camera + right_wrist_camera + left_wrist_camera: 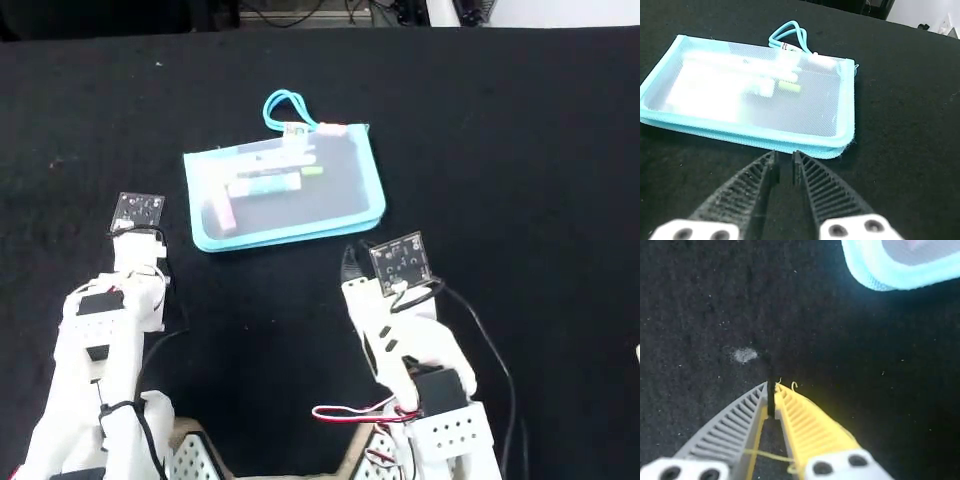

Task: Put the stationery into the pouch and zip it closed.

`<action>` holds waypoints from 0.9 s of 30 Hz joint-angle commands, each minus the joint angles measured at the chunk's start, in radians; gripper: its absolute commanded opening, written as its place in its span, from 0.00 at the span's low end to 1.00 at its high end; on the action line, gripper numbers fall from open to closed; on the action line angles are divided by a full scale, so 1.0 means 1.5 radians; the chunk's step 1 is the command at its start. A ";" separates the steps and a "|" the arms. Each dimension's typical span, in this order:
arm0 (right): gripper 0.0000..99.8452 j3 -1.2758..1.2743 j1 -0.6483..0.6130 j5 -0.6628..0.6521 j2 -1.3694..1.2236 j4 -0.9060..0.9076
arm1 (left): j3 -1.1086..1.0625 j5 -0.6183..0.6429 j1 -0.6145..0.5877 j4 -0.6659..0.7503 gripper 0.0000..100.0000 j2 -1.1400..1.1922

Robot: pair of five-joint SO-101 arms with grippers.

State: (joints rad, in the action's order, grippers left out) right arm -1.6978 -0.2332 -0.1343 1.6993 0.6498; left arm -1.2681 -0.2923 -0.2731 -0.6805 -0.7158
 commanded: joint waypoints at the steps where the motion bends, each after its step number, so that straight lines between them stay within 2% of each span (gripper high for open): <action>1: 0.05 0.003 0.008 0.006 0.014 0.004 | -0.032 0.008 -0.002 0.039 0.03 -0.059; 5: 0.05 0.003 0.007 0.005 0.014 0.004 | -0.123 0.003 -0.003 0.075 0.03 -0.175; 10: 0.05 0.003 0.040 0.001 0.014 0.052 | -0.185 -0.052 -0.065 -0.035 0.03 -0.334; 13: 0.05 0.003 0.075 0.006 0.014 0.087 | -0.225 -0.036 -0.105 -0.064 0.03 -0.427; 22: 0.05 0.003 0.110 0.002 0.013 0.196 | -0.291 -0.028 -0.105 -0.198 0.03 -0.685; 27: 0.06 0.003 0.192 0.001 0.014 0.280 | -0.287 -0.030 -0.065 -0.288 0.03 -0.743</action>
State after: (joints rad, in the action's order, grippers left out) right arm -1.6978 -0.0460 -0.1343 1.6993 1.0012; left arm -1.6747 -0.3429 -0.4189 -1.0395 -1.7822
